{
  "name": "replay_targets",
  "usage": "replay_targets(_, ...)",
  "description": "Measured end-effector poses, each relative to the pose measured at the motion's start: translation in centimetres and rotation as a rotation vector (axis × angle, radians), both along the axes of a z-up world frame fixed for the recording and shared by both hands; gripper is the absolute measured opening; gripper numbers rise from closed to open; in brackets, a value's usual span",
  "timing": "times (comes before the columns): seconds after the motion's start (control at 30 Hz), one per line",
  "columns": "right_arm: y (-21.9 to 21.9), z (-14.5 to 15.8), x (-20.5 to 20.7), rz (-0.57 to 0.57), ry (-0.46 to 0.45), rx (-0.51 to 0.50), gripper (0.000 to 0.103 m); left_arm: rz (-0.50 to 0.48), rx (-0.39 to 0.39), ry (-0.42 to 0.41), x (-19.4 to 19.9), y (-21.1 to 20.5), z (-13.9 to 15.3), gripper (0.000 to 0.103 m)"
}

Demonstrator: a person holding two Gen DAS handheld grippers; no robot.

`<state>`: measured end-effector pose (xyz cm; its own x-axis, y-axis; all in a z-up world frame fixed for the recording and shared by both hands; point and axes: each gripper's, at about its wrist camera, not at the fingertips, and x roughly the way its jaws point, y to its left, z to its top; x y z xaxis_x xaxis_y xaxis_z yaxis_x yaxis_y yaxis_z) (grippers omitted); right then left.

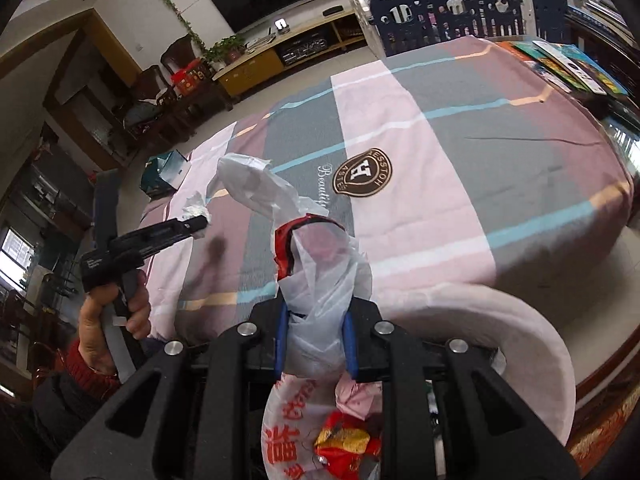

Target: Collect trash

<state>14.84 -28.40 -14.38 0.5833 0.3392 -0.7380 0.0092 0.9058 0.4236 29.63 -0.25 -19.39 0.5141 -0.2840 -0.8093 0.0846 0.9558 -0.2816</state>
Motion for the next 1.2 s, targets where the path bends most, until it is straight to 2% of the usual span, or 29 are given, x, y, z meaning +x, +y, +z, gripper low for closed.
replay_targets(0.07, -0.5, 0.1, -2.0, -0.026, 0.003, -0.006, 0.024, -0.034, -0.032, -0.028, -2.8, -0.5, 2.3, 0.021)
replay_targets(0.2, -1.4, 0.3, -5.8, -0.088, 0.016, -0.032, 0.024, -0.174, -0.047, -0.084, -9.1, -3.1, 6.1, 0.022)
replay_targets(0.33, -2.6, 1.4, -9.0, -0.128, 0.002, -0.030, 0.024, -0.296, -0.085, -0.083, -13.6, -6.2, 8.2, 0.022)
replay_targets(0.47, -3.8, 2.0, -11.1, -0.167, 0.016, -0.056, 0.025, -0.415, -0.041, -0.085, -17.6, -10.0, 8.9, 0.022)
replay_targets(0.57, -4.5, 1.3, -11.9, -0.203, 0.050, -0.072, 0.029, -0.509, 0.011, -0.072, -19.9, -12.9, 8.4, 0.023)
replay_targets(0.6, -4.7, 1.0, -12.1, -0.212, 0.068, -0.072, 0.034, -0.531, 0.024, -0.070, -20.5, -13.4, 8.3, 0.023)
replay_targets(0.67, -4.9, 0.9, -12.5, -0.230, 0.085, -0.086, 0.050, -0.566, 0.058, -0.069, -21.4, -14.4, 8.0, 0.032)
replay_targets(0.7, -5.0, 1.2, -12.7, -0.244, 0.077, -0.107, 0.064, -0.572, 0.068, -0.071, -21.8, -14.5, 7.9, 0.042)
replay_targets(0.73, -5.2, 1.6, -13.1, -0.257, 0.065, -0.122, 0.073, -0.577, 0.073, -0.072, -22.0, -14.5, 8.0, 0.048)
replay_targets(0.77, -5.4, 2.1, -13.3, -0.269, 0.047, -0.131, 0.075, -0.574, 0.071, -0.077, -22.2, -14.5, 8.1, 0.055)
replay_targets(0.97, -5.9, 4.8, -14.5, -0.308, -0.017, -0.129, 0.080, -0.510, 0.067, -0.083, -22.5, -13.5, 9.0, 0.072)
replay_targets(1.1, -4.5, 7.2, -15.2, -0.325, -0.052, -0.235, 0.089, -0.356, 0.139, -0.160, -22.7, -11.6, 11.1, 0.086)
replay_targets(1.2, -2.7, 9.2, -16.0, -0.317, -0.096, -0.343, 0.094, -0.243, 0.149, -0.217, -23.6, -9.8, 13.4, 0.091)
